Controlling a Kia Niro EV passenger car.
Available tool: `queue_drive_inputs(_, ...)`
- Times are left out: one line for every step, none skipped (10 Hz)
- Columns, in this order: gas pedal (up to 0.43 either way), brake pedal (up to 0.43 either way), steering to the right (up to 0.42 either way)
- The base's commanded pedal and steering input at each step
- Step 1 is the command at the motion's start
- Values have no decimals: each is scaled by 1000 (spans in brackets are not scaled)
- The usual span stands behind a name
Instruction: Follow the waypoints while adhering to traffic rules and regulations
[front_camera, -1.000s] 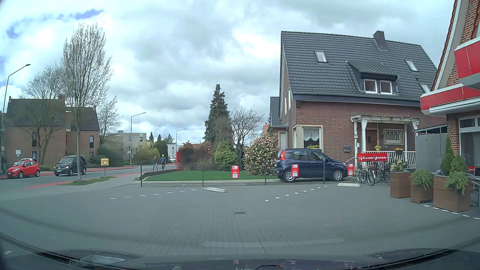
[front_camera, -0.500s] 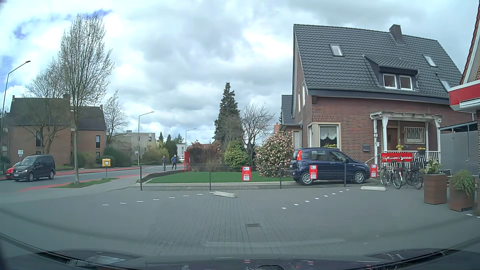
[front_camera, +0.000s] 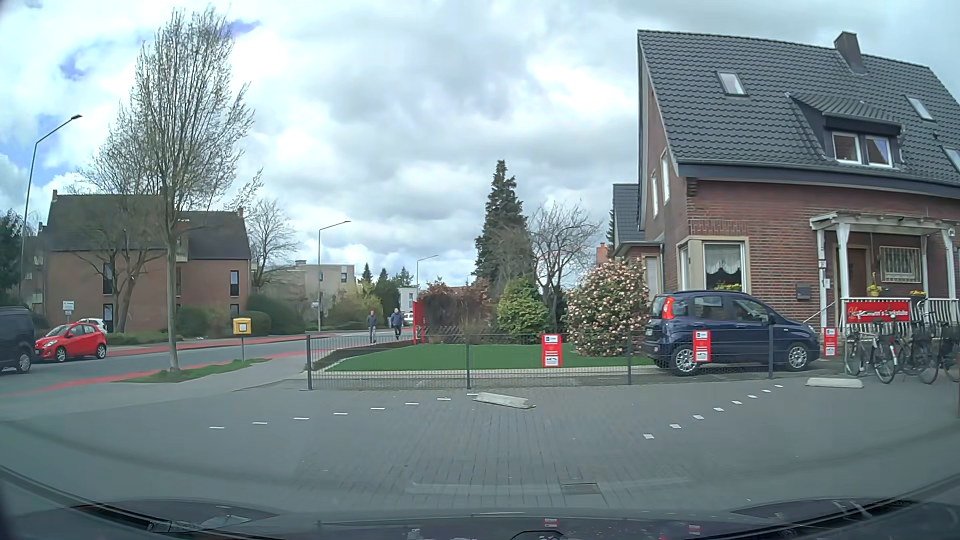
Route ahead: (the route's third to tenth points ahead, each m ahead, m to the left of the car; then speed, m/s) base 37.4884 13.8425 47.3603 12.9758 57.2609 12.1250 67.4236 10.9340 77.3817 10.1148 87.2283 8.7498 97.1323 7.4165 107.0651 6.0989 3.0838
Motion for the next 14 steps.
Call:
queue_drive_inputs(87,0,-410)
queue_drive_inputs(87,0,-449)
queue_drive_inputs(79,0,-489)
queue_drive_inputs(67,0,-520)
queue_drive_inputs(59,0,-540)
queue_drive_inputs(28,0,-545)
queue_drive_inputs(20,0,-551)
queue_drive_inputs(8,0,-551)
queue_drive_inputs(0,0,-549)
queue_drive_inputs(0,0,-543)
queue_drive_inputs(0,0,-541)
queue_drive_inputs(0,0,-538)
queue_drive_inputs(0,0,-537)
queue_drive_inputs(0,0,-537)
